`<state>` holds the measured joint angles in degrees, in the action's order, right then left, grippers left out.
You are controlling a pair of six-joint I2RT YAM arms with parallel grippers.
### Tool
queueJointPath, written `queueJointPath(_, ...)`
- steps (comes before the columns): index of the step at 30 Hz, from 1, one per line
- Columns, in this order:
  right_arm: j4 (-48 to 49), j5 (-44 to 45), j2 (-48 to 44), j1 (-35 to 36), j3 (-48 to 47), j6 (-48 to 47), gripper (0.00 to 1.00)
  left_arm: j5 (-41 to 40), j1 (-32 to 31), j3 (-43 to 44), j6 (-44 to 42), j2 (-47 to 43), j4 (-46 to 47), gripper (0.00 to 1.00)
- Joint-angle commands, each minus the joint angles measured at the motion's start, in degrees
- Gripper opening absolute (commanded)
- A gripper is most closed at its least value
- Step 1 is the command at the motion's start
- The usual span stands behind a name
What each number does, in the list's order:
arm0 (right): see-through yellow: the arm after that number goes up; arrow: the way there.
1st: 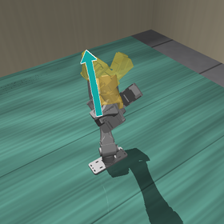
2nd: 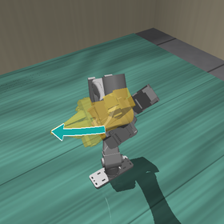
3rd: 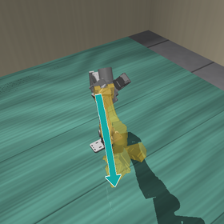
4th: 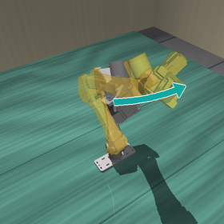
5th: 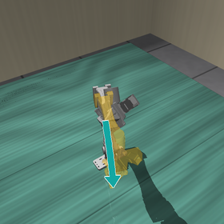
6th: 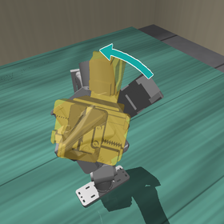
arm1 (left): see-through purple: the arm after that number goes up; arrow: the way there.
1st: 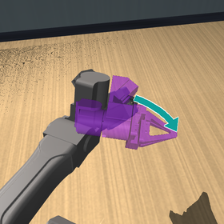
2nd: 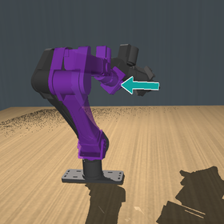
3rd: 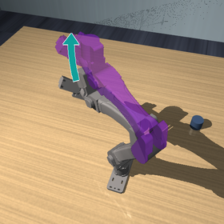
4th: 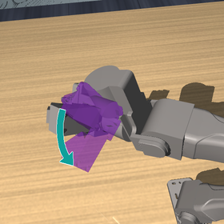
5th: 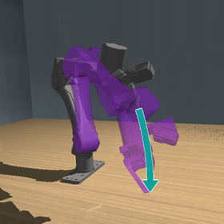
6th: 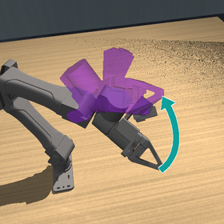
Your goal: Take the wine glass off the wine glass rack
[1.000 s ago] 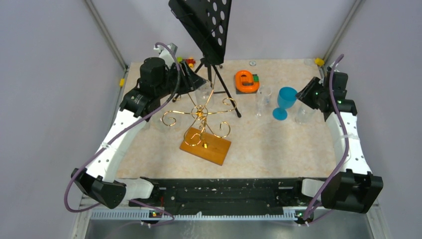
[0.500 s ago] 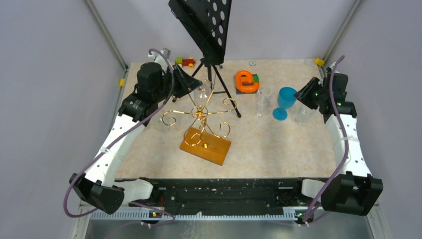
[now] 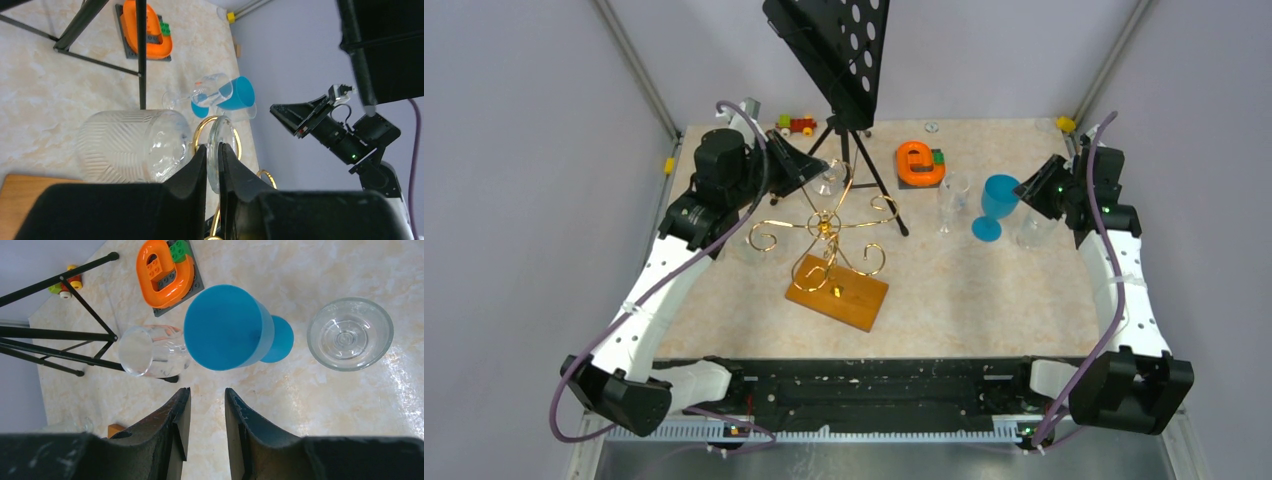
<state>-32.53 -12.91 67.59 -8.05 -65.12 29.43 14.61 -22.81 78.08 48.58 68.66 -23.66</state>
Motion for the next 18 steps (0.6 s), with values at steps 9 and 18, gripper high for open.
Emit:
queueJointPath(9,2.7,-1.2,-2.0,-0.6,0.7,0.9,0.32,-0.5,0.0,-1.5,4.0,-5.8,11.4,0.00)
queueJointPath(18,3.1,-1.8,-2.6,-0.6,0.8,1.1,0.32,-0.5,0.0,-7.8,10.4,-6.5,21.4,0.00)
